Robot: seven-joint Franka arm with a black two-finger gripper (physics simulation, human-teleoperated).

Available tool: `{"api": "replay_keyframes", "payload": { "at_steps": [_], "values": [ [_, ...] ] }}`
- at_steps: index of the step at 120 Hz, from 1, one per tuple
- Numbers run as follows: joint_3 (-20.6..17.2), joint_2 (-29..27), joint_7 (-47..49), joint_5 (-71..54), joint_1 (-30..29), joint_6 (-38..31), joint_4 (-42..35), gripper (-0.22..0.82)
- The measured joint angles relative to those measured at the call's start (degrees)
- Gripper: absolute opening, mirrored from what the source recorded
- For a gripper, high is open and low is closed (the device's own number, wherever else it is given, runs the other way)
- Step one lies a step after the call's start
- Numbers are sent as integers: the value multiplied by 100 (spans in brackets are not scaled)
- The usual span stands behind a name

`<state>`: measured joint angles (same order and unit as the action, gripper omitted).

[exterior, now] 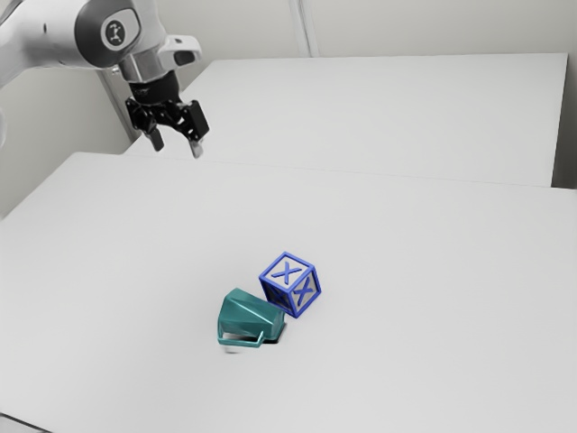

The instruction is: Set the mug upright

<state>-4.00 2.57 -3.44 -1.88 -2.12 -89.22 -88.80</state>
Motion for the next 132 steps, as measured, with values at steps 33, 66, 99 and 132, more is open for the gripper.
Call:
{"api": "replay_keyframes", "payload": {
  "at_steps": [33,66,99,132],
  "values": [
    [-40,-55,22,6,-27,-163,-43,60],
    [-51,-324,-15,663,34,-143,-886,60],
    [-47,-338,-507,2053,-144,-433,-2056,60],
    [-47,-291,-1388,2928,-792,-904,-2826,60]
  ]
}}
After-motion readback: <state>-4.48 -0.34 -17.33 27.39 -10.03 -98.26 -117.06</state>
